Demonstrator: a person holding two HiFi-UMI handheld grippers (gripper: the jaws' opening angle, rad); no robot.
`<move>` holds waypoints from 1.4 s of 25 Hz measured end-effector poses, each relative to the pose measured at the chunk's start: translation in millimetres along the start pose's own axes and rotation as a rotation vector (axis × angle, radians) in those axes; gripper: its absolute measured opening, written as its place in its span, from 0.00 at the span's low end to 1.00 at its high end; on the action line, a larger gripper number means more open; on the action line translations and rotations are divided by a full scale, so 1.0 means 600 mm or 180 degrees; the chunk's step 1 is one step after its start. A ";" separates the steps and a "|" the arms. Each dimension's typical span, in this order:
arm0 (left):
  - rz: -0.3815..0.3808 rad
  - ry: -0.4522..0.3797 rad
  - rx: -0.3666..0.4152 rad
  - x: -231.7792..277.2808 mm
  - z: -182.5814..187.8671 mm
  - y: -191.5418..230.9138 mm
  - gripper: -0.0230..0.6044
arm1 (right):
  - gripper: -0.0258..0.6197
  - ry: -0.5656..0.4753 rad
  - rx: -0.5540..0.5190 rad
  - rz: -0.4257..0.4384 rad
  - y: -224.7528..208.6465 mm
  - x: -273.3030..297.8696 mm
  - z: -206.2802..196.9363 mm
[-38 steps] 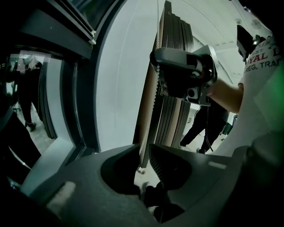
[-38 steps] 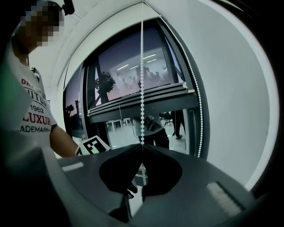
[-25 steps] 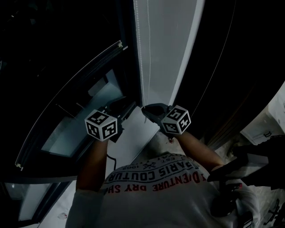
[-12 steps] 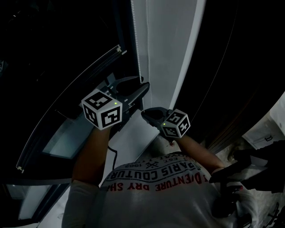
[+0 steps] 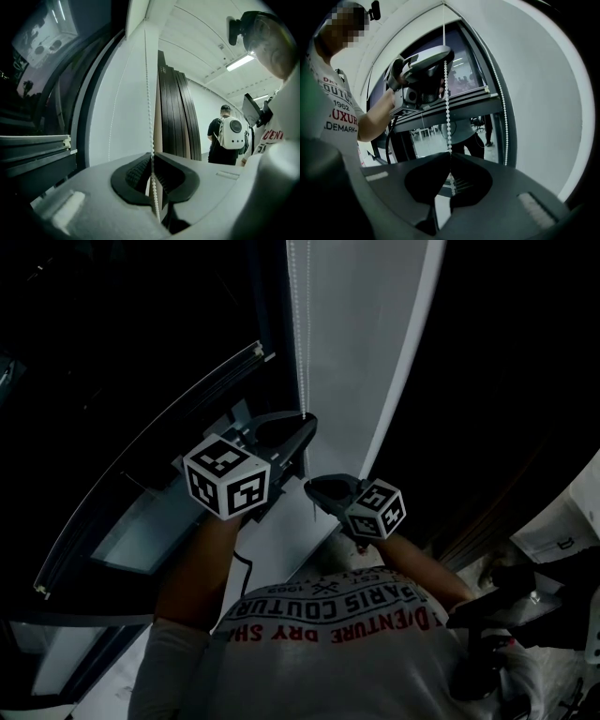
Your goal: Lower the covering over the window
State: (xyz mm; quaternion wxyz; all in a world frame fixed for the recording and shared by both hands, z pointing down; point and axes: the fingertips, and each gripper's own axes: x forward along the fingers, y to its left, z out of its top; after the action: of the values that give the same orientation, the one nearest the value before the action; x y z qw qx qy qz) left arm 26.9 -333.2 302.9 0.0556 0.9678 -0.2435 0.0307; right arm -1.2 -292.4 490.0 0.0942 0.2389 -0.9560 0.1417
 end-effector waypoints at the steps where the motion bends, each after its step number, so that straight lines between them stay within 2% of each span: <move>1: 0.0007 -0.0012 0.0002 -0.001 0.000 0.000 0.07 | 0.05 -0.0024 0.0038 -0.0002 -0.001 -0.002 0.000; 4: 0.0015 -0.0034 -0.0003 -0.002 -0.004 -0.003 0.07 | 0.05 -0.0041 0.0115 -0.0026 -0.006 -0.009 -0.004; 7: 0.0026 0.0076 0.0032 0.002 -0.031 -0.009 0.06 | 0.05 0.0090 0.0114 -0.0025 -0.005 -0.008 -0.031; 10: 0.0022 0.0088 -0.0030 0.003 -0.058 -0.018 0.06 | 0.05 0.0107 0.0274 -0.0004 -0.002 -0.009 -0.060; 22: 0.0068 0.0541 -0.0177 0.001 -0.227 -0.045 0.06 | 0.06 0.0758 0.0431 -0.0095 0.017 -0.006 -0.225; 26: 0.0072 0.0560 -0.0227 -0.005 -0.266 -0.051 0.06 | 0.06 0.0848 0.0532 -0.0164 0.018 -0.010 -0.265; 29: 0.0074 0.0496 -0.0276 -0.011 -0.273 -0.055 0.06 | 0.06 0.0861 0.0453 -0.0219 0.019 -0.010 -0.279; 32: 0.0066 0.0432 -0.0276 -0.018 -0.268 -0.064 0.06 | 0.06 0.0862 0.0285 -0.0079 0.030 -0.011 -0.269; 33: 0.0052 0.0422 -0.0264 -0.020 -0.266 -0.069 0.07 | 0.10 0.0865 0.0237 0.0025 0.036 -0.014 -0.257; 35: 0.0021 0.0416 -0.0233 -0.025 -0.264 -0.079 0.07 | 0.28 0.0816 0.0210 0.0175 0.037 -0.028 -0.218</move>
State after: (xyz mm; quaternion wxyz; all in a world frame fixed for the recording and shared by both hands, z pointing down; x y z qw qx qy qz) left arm 30.9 -265.5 454.3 0.1066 0.9603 -0.2435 0.0852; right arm 17.6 -225.0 603.9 0.2038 0.1955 -0.9371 0.2050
